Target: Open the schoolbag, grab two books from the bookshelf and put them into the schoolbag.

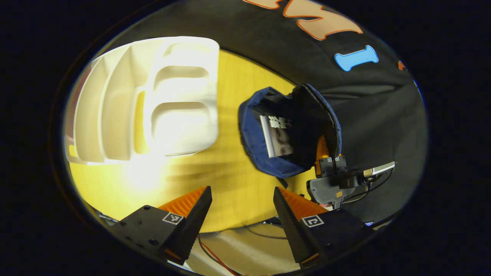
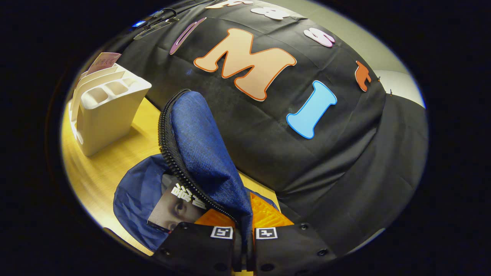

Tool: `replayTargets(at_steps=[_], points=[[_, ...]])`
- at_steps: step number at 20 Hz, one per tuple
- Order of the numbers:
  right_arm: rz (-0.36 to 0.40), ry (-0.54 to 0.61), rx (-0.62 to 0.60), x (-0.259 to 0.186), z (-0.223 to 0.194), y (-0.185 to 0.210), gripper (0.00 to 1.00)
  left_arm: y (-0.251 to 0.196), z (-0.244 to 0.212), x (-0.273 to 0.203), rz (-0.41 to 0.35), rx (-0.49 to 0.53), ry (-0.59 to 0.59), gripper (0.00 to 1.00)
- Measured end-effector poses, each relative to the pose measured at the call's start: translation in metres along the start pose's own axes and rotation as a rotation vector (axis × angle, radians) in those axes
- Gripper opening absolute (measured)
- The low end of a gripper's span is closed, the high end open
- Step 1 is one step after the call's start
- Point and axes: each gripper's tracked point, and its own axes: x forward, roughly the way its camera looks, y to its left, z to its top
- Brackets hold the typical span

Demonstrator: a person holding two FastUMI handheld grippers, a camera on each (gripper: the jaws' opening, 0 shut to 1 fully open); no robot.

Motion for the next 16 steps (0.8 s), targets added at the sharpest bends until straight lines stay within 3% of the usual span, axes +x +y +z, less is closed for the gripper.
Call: replayTargets(at_steps=[7, 10, 11, 12, 16], points=[[-0.023, 0.027, -0.030, -0.004, -0.001, 0.006, 0.07, 0.067, -0.011, -0.091, 0.180, -0.074, 0.092, 0.95], [-0.035, 0.041, -0.036, -0.002, -0.001, 0.009, 0.07, 0.087, 0.022, -0.127, 0.230, -0.139, 0.010, 0.90], [-0.038, 0.046, -0.038, -0.003, -0.002, 0.010, 0.07, 0.096, 0.032, -0.139, 0.247, -0.158, -0.025, 0.94], [-0.041, 0.050, -0.041, -0.002, -0.002, 0.011, 0.05, 0.105, 0.043, -0.153, 0.271, -0.167, -0.047, 0.90], [-0.052, 0.068, -0.043, 0.001, -0.003, 0.016, 0.05, 0.157, 0.080, -0.197, 0.382, -0.186, -0.118, 0.90]])
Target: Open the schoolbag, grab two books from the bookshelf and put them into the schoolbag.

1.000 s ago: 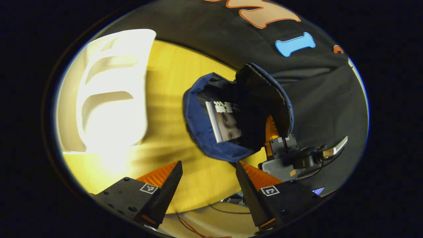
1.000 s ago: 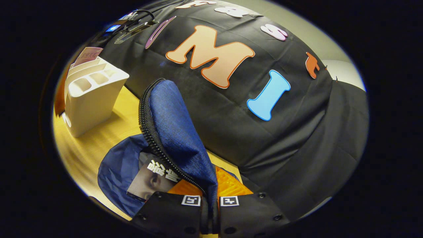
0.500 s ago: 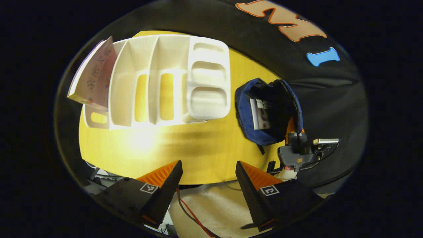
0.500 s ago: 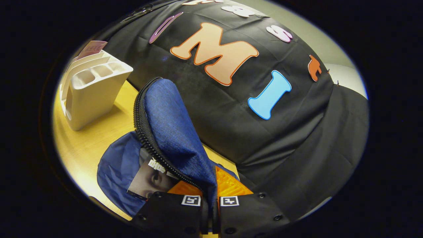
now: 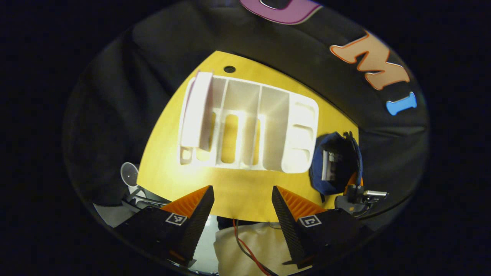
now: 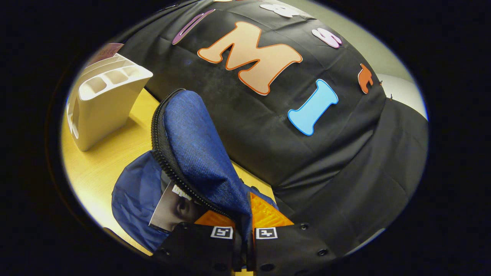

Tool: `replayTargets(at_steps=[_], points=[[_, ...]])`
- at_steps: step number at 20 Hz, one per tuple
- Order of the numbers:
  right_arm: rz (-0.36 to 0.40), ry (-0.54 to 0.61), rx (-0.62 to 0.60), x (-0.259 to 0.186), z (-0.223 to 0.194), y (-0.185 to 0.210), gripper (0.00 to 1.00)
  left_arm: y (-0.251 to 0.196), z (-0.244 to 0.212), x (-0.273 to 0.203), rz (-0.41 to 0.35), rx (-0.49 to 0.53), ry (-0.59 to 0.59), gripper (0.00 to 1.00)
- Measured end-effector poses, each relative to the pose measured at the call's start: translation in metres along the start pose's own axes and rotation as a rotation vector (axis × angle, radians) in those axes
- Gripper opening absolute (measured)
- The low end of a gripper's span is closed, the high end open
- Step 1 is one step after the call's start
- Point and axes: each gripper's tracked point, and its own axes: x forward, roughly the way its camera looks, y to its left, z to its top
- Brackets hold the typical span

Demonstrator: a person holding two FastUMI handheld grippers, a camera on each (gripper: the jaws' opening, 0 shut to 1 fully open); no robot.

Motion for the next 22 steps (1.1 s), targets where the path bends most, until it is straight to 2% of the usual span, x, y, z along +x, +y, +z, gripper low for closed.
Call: replayTargets(at_steps=[1, 4, 5, 8, 12, 13, 16, 17, 18, 21, 22], points=[[-0.002, 0.005, 0.000, 0.001, 0.001, 0.002, 0.07, 0.014, 0.012, 0.000, 0.026, 0.005, -0.020, 0.90], [-0.010, 0.018, -0.004, 0.003, 0.001, 0.004, 0.05, 0.046, 0.044, 0.013, 0.097, 0.059, -0.053, 0.89], [-0.012, 0.022, -0.005, 0.003, 0.002, 0.004, 0.05, 0.051, 0.054, 0.020, 0.109, 0.084, -0.056, 0.94], [-0.018, 0.030, -0.021, 0.005, 0.000, 0.007, 0.07, 0.063, 0.078, 0.047, 0.134, 0.132, -0.053, 0.85], [-0.029, 0.045, -0.036, 0.004, -0.001, 0.008, 0.05, 0.074, 0.091, 0.076, 0.138, 0.128, -0.026, 0.83], [-0.031, 0.049, -0.041, 0.004, -0.001, 0.008, 0.05, 0.074, 0.092, 0.083, 0.126, 0.121, -0.013, 0.87], [-0.033, 0.055, -0.053, 0.004, -0.002, 0.009, 0.05, 0.074, 0.091, 0.105, 0.103, 0.090, 0.031, 0.76], [-0.034, 0.057, -0.056, 0.004, -0.001, 0.009, 0.05, 0.077, 0.091, 0.111, 0.105, 0.083, 0.042, 0.79], [-0.035, 0.058, -0.057, 0.004, -0.002, 0.009, 0.05, 0.080, 0.092, 0.115, 0.115, 0.080, 0.046, 0.71], [-0.040, 0.062, -0.059, 0.004, -0.001, 0.010, 0.05, 0.086, 0.092, 0.127, 0.133, 0.076, 0.072, 0.64], [-0.040, 0.064, -0.059, 0.004, -0.002, 0.010, 0.05, 0.089, 0.091, 0.131, 0.147, 0.080, 0.082, 0.50]])
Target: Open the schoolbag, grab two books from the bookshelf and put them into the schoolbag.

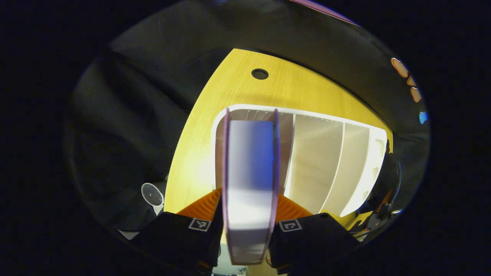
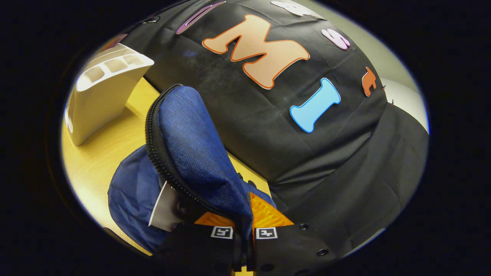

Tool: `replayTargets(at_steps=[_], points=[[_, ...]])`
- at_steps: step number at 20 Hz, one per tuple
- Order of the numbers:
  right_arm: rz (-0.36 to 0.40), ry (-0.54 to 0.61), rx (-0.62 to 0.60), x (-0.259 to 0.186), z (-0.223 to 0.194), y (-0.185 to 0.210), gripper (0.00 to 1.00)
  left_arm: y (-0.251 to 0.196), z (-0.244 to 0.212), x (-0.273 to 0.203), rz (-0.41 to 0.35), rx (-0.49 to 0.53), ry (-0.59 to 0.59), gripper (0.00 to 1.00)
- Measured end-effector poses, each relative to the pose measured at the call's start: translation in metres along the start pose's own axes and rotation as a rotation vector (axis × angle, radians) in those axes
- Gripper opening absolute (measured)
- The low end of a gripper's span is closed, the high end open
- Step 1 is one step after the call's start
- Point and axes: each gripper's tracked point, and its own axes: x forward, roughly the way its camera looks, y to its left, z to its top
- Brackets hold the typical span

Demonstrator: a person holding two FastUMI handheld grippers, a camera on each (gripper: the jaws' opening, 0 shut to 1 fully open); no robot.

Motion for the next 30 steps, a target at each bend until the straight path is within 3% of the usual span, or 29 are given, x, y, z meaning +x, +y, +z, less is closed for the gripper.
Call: replayTargets(at_steps=[1, 2, 14, 19, 23, 30], points=[[-0.001, 0.000, -0.001, 0.000, 0.000, 0.001, 0.05, -0.001, -0.001, 0.001, -0.002, 0.001, 0.010, 0.48], [-0.002, 0.001, -0.002, -0.001, 0.000, 0.000, 0.05, -0.001, -0.003, 0.002, 0.009, 0.002, 0.021, 0.40], [-0.001, -0.002, -0.005, -0.007, -0.002, 0.001, 0.05, -0.009, -0.006, -0.001, 0.060, 0.062, 0.036, 0.39], [0.005, -0.009, -0.002, -0.008, -0.002, 0.001, 0.05, -0.010, -0.002, -0.053, 0.092, 0.125, -0.052, 0.39], [0.013, -0.019, 0.006, -0.009, -0.003, 0.001, 0.05, -0.012, -0.021, -0.102, 0.124, 0.137, -0.058, 0.39], [0.035, -0.043, 0.017, -0.010, -0.007, 0.002, 0.05, -0.039, -0.055, -0.166, 0.091, 0.125, -0.048, 0.40]])
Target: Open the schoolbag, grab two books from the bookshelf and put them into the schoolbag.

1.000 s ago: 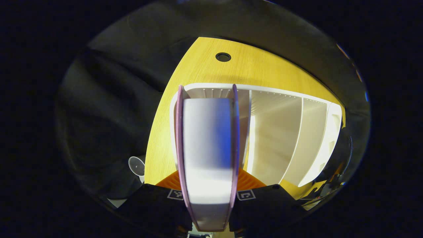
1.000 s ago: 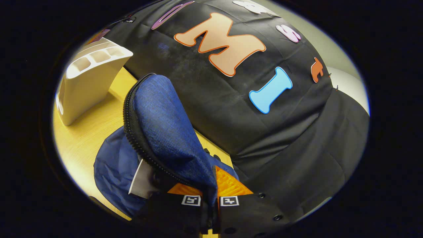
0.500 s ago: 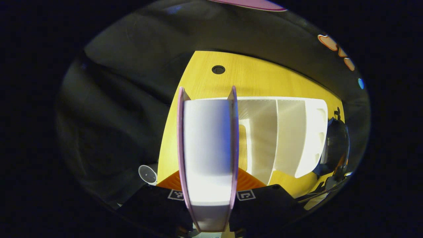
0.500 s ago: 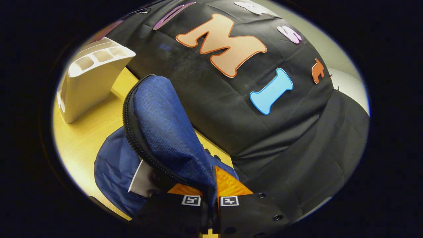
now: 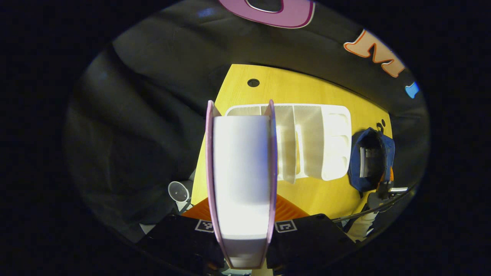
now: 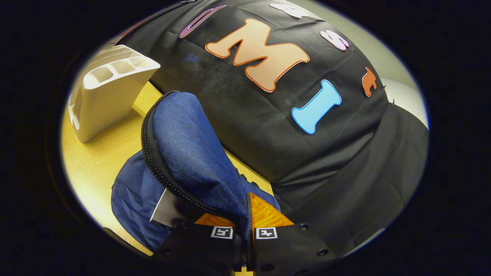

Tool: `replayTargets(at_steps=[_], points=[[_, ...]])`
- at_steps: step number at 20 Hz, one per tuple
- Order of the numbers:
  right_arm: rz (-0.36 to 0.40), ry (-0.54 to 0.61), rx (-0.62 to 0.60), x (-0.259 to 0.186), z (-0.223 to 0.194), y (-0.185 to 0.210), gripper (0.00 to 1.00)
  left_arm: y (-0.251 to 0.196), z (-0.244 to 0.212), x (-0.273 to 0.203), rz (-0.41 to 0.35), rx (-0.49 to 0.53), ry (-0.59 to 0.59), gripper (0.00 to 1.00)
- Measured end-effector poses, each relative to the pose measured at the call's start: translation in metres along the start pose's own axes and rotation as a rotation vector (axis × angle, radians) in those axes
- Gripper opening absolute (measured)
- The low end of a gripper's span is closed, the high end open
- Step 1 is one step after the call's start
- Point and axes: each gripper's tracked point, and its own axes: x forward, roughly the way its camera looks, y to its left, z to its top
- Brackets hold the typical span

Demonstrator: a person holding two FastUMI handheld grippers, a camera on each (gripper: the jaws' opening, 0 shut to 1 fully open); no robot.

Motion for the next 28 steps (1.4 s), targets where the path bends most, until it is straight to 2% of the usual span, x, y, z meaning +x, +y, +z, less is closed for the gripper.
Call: replayTargets(at_steps=[3, 9, 13, 16, 18, 21, 28], points=[[0.005, -0.007, 0.010, -0.001, 0.000, -0.002, 0.05, -0.040, -0.001, -0.024, -0.102, 0.000, -0.034, 0.40], [0.016, -0.025, 0.025, -0.004, -0.001, -0.008, 0.05, -0.102, 0.011, -0.053, -0.238, 0.057, -0.136, 0.40], [0.024, -0.026, 0.056, -0.002, -0.001, -0.012, 0.07, -0.174, 0.013, -0.049, -0.432, 0.038, -0.145, 0.40], [0.035, -0.030, 0.072, -0.001, 0.000, -0.012, 0.07, -0.219, 0.019, -0.032, -0.563, 0.029, -0.143, 0.39], [0.044, -0.037, 0.069, -0.001, 0.001, -0.010, 0.05, -0.244, 0.018, -0.006, -0.606, 0.036, -0.126, 0.39], [0.054, -0.045, 0.078, -0.001, 0.000, -0.013, 0.05, -0.290, 0.019, 0.024, -0.695, -0.012, -0.082, 0.39], [0.072, -0.050, 0.138, 0.000, -0.001, -0.019, 0.07, -0.385, 0.021, 0.075, -0.862, -0.107, -0.084, 0.39]])
